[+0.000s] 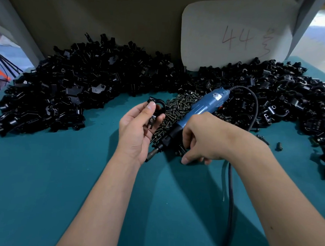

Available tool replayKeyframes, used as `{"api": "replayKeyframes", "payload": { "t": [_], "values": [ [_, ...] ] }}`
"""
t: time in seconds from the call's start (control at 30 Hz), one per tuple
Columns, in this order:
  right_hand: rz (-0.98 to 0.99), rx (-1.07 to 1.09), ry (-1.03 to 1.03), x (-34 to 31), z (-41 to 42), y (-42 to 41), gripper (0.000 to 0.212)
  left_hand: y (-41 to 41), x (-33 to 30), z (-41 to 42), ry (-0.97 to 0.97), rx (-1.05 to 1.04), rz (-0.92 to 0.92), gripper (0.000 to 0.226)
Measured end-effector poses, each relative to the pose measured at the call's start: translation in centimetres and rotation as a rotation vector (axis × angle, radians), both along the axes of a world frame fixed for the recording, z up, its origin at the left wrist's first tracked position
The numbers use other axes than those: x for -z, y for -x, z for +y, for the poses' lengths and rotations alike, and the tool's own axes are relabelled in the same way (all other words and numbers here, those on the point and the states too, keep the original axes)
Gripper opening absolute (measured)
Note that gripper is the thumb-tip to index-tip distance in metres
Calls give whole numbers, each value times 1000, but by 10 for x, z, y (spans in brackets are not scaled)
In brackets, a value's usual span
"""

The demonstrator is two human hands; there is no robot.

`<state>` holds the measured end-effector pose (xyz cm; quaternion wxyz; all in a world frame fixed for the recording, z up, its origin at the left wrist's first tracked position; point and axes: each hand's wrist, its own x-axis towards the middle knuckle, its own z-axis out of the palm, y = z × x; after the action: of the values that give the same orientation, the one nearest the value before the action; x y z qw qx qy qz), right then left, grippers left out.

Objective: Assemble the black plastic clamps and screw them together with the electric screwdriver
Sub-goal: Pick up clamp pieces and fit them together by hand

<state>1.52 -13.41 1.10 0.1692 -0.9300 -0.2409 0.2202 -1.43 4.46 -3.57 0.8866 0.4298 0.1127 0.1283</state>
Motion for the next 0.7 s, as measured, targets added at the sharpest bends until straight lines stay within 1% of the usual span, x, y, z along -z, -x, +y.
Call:
{"api": "replayKeyframes", "payload": {
  "t": [0.1,0.23,0.33,0.47,0.53,0.6,0.63,0.7],
  "values": [
    [-12,-11,-38,3,1,1,25,-1,-3,9,14,-60,-48,9],
    [-12,-59,-35,5,1,0,15,-1,-4,15,28,-67,-89,22],
    [13,-90,0,5,2,-1,14,-1,-3,13,22,-61,-93,24],
    [-10,-85,40,5,-3,-3,17,0,-3,12,30,-49,-78,12],
    [-36,-75,23,1,-11,-6,18,0,-3,13,35,-40,-76,10],
    [-4,-55,-76,-5,-22,-8,18,1,-5,13,27,-26,-78,9],
    [17,-32,-172,-8,-26,-9,18,1,-6,13,17,-15,-81,7],
    [8,33,-469,-12,-29,-10,19,2,-7,11,-10,7,-86,5]
  ]
}}
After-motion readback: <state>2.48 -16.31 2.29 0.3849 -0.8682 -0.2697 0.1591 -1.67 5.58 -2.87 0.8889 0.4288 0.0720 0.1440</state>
